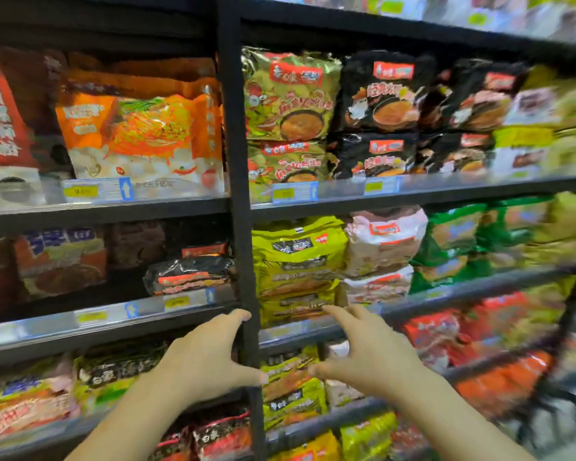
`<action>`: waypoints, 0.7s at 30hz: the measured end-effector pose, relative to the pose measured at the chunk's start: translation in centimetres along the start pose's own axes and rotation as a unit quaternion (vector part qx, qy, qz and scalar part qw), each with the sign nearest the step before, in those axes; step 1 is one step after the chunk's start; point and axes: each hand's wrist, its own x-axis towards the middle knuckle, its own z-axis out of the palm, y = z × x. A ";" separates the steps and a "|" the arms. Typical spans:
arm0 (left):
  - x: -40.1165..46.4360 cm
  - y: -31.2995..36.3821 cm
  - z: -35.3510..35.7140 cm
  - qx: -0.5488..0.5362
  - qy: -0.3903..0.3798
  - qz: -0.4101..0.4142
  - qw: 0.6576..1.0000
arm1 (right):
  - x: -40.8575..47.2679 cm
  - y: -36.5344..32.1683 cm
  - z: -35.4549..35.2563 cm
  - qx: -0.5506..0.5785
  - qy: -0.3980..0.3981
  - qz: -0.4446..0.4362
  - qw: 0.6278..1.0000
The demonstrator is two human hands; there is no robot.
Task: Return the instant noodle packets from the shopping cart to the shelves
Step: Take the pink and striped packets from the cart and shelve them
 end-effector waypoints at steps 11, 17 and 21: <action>8.1 14.0 6.8 0.005 -0.106 0.233 0.967 | -10.9 12.0 -2.7 -0.057 0.033 0.285 0.956; 10.8 19.4 9.4 0.028 -0.149 0.334 0.930 | -16.0 14.2 -3.7 -0.074 0.035 0.406 0.910; 11.4 24.2 11.4 0.051 -0.163 0.387 0.906 | -19.7 16.0 -3.9 -0.059 0.043 0.479 0.875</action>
